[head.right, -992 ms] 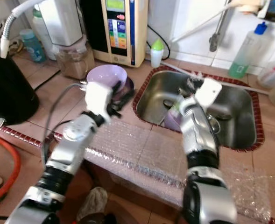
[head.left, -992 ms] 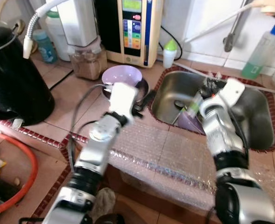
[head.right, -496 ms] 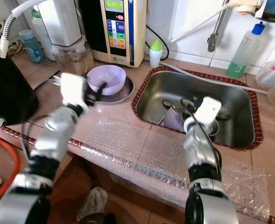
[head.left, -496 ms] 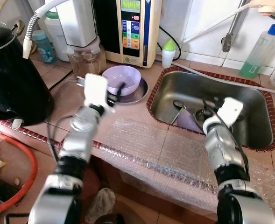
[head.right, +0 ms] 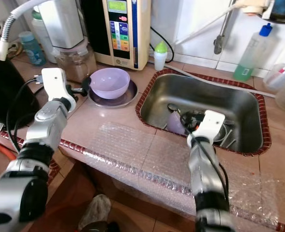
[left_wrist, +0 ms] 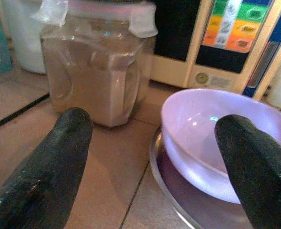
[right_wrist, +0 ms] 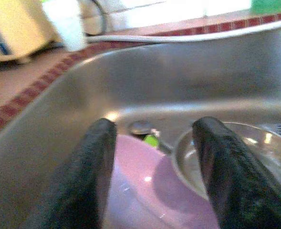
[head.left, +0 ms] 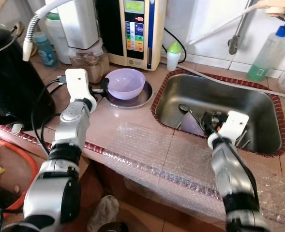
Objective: Kitchen organization
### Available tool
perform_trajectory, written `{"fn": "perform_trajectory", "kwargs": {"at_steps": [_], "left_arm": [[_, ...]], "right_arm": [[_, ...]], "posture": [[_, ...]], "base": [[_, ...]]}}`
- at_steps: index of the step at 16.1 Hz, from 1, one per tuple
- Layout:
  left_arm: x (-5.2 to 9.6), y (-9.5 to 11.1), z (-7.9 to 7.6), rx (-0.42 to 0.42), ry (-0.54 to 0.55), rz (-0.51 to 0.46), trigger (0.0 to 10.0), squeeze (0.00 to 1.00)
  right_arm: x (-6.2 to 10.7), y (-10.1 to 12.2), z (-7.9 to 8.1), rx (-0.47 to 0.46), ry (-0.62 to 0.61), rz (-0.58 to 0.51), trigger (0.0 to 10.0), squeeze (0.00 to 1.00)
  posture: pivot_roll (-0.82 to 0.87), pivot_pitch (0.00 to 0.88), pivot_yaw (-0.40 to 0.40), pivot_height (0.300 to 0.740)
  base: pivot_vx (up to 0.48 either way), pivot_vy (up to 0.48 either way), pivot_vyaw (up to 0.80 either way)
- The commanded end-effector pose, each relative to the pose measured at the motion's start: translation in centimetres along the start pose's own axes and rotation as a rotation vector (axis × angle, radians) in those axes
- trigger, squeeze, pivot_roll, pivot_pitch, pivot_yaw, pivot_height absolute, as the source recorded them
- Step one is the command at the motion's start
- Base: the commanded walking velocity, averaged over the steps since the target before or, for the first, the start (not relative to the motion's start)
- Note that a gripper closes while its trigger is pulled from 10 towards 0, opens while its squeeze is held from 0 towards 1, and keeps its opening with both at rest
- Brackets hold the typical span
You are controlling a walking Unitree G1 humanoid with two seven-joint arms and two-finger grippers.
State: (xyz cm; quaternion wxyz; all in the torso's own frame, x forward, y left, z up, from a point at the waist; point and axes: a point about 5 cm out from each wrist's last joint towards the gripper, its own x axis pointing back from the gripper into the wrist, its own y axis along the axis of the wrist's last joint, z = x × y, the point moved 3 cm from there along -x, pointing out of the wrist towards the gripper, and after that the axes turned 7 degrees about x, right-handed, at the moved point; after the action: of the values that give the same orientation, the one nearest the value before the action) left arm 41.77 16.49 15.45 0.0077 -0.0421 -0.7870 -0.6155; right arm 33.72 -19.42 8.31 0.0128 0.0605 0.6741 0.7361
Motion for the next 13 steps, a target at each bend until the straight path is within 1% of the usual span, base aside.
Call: {"fn": "perform_trajectory", "kwargs": {"at_steps": [1,2,3,4,5,6,7,8,10,11,13], "left_arm": [[-0.4,0.2,0.2,0.032,0.022,0.02,10.0,1.0],[-0.6,0.2,0.2,0.042,0.021,0.034,10.0,1.0],[-1.0,0.4,0.0,0.074,0.019,0.056,10.0,1.0],[-1.1,0.4,-0.1,0.074,0.017,0.062,10.0,1.0],[-1.3,0.3,-0.4,0.076,0.01,0.091,10.0,0.89],[-1.4,0.0,-0.7,0.07,0.006,0.114,10.0,0.35],[-1.5,-0.1,-0.8,0.063,0.005,0.128,10.0,0.27],[-1.5,-0.5,-1.0,0.068,0.002,0.153,10.0,0.0],[-1.5,-1.0,-0.9,0.062,0.017,0.191,0.0,0.0],[-1.5,-1.1,-0.9,0.069,0.025,0.198,0.0,0.0],[-1.4,-1.4,-0.6,0.117,0.049,0.215,0.0,0.0]], "right_arm": [[1.1,-0.9,1.7,0.021,0.1,0.026,10.0,1.0],[1.9,-0.9,2.7,0.043,0.158,0.014,10.0,1.0],[3.8,-1.0,4.4,0.063,0.259,0.003,10.0,0.9],[4.2,-1.1,4.7,0.067,0.272,0.003,10.0,0.67],[5.2,-1.2,5.0,0.085,0.289,0.009,10.0,0.0],[5.7,-1.3,5.0,0.083,0.286,0.018,10.0,0.0],[6.1,-1.4,4.9,0.083,0.284,0.024,10.0,0.0],[6.5,-1.4,4.9,0.087,0.286,0.031,10.0,0.0],[7.4,-1.2,4.9,0.091,0.293,0.045,10.0,0.0],[7.5,-1.2,4.9,0.093,0.295,0.049,10.0,0.0],[8.1,-1.1,4.9,0.101,0.303,0.065,10.0,0.0]], "posture": [[-0.12,0.009,0.092,0.74],[-0.12,0.017,0.097,0.74],[-0.14,0.036,0.107,0.74],[-0.14,0.038,0.108,0.74],[-0.15,0.06,0.115,0.74],[-0.16,0.073,0.117,0.74],[-0.16,0.087,0.119,0.74],[-0.17,0.1,0.119,0.74],[-0.17,0.114,0.116,0.74],[-0.17,0.117,0.114,0.74],[-0.18,0.127,0.106,0.74]], "base": [[0.0,0.0,0.0],[0.0,0.0,0.0],[0.0,0.0,0.0],[0.0,0.0,0.0],[0.0,0.0,0.0],[0.0,0.0,0.0],[0.0,0.0,0.0],[0.0,0.0,0.0],[0.0,0.0,0.0],[0.0,0.0,0.0],[0.0,0.0,0.0]]}}
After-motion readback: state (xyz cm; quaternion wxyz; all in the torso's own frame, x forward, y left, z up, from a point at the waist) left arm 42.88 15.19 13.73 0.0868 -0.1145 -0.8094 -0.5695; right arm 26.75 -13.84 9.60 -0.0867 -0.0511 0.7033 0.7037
